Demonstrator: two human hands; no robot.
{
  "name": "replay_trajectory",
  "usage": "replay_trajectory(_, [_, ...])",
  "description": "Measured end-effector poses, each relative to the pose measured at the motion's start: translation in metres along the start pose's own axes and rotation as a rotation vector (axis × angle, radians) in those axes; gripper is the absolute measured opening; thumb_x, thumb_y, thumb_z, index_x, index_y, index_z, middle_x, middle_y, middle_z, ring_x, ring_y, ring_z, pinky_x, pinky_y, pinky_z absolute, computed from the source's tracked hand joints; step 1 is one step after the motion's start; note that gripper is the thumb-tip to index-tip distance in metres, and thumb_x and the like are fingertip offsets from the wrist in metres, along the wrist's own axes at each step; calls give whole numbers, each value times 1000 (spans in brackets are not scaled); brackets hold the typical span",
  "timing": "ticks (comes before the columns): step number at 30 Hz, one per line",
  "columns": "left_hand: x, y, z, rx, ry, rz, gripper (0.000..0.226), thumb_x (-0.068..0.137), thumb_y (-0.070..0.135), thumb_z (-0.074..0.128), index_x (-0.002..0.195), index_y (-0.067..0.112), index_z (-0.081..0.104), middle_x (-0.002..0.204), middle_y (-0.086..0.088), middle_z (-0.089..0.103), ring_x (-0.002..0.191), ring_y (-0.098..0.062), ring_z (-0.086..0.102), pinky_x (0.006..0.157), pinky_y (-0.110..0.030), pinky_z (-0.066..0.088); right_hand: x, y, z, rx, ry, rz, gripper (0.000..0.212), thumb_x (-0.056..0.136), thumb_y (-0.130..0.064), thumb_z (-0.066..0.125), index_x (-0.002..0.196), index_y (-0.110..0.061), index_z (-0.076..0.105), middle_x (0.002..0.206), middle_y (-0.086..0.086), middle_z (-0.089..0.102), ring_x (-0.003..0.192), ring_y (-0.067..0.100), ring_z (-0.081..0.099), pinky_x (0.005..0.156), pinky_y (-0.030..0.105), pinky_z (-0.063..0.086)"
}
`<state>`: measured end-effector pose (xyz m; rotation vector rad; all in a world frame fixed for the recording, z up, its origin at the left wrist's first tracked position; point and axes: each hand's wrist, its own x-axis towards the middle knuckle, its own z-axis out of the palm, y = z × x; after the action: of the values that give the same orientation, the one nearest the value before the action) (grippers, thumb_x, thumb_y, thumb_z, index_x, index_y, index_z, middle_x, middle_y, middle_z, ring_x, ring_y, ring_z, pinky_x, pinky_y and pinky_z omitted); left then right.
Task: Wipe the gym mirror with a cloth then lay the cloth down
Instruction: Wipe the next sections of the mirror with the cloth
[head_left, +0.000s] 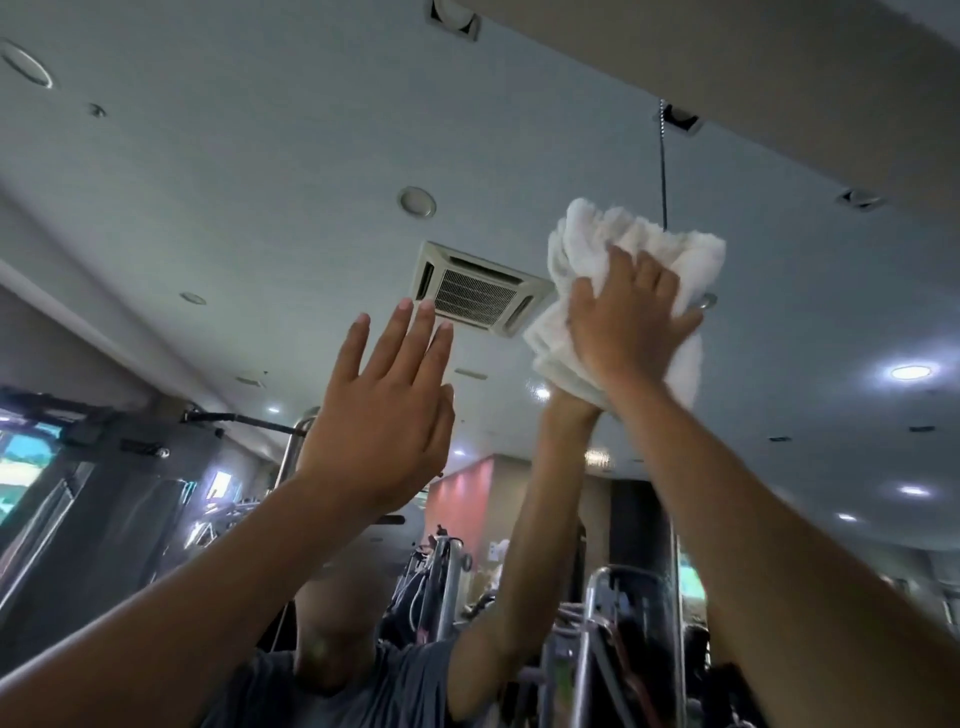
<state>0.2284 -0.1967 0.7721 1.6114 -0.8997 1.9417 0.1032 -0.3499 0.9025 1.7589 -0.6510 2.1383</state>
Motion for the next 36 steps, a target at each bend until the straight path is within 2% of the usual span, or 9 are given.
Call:
replay_trajectory(2, [0, 0, -1, -22, 2, 0, 61, 100, 32, 24, 148, 0, 42, 157, -21, 37, 148, -34, 31, 119, -57, 22, -26, -26, -2, -17, 32, -150, 63, 89, -50, 28, 144, -25, 45, 149, 7, 43, 135, 27, 38, 102, 53, 28])
replay_trajectory(6, [1, -3, -6, -80, 16, 29, 54, 93, 33, 34, 130, 3, 60, 145, -18, 53, 141, -35, 43, 116, -53, 26, -55, 12, -13, 128, -139, -951, 61, 89, -49, 37, 148, -33, 38, 156, 0, 37, 141, 19, 32, 104, 53, 28])
replay_trajectory(8, [5, -5, -7, -46, 48, 33, 51, 90, 35, 40, 123, 3, 63, 138, -18, 58, 132, -36, 51, 108, -51, 30, -23, 44, -13, 119, -255, -1082, 63, 84, -47, 41, 146, -40, 32, 157, 1, 34, 141, 19, 29, 106, 53, 27])
replay_trajectory(14, [56, -10, -10, 67, 38, 68, 43, 86, 36, 36, 106, 12, 65, 107, -12, 60, 97, -32, 53, 84, -44, 36, 95, -13, 6, 90, -191, 10, 55, 99, -49, 36, 151, -31, 30, 159, 3, 26, 144, 27, 22, 112, 56, 21])
replay_trajectory(19, [89, -40, -13, 52, -1, 83, 52, 87, 45, 33, 119, 14, 60, 123, -14, 58, 117, -34, 53, 99, -46, 32, 53, -51, 4, 44, -121, -512, 60, 97, -53, 27, 153, -33, 28, 163, -1, 22, 148, 20, 20, 112, 52, 20])
replay_trajectory(23, [88, -45, -12, 14, -93, -18, 74, 88, 59, 17, 152, 25, 36, 164, -15, 24, 153, -28, 16, 121, -48, 8, 50, 18, -6, 90, -237, -1009, 65, 90, -56, 31, 152, -36, 32, 163, -4, 24, 148, 17, 22, 103, 43, 24])
replay_trajectory(26, [88, -41, -13, 9, -154, -83, 88, 80, 65, -3, 161, 31, 0, 168, -8, -10, 154, -20, -14, 123, -45, -11, 87, 59, -5, 56, -244, -715, 68, 89, -60, 30, 152, -35, 31, 159, -3, 30, 145, 20, 29, 105, 54, 37])
replay_trajectory(31, [88, -46, -11, 12, -162, -88, 89, 78, 65, -7, 160, 30, -3, 168, -7, -13, 154, -18, -17, 123, -45, -12, 99, -37, 13, -18, 2, 46, 50, 98, -46, 38, 138, -18, 47, 144, 12, 46, 132, 31, 40, 108, 51, 30])
replay_trajectory(36, [90, -46, -10, 16, -126, -203, 101, 79, 69, -1, 158, 8, -10, 167, -13, -15, 153, -22, -20, 124, -46, -12, 56, -103, 12, 32, 41, -436, 53, 98, -46, 38, 147, -27, 40, 156, 1, 36, 138, 22, 36, 102, 44, 32])
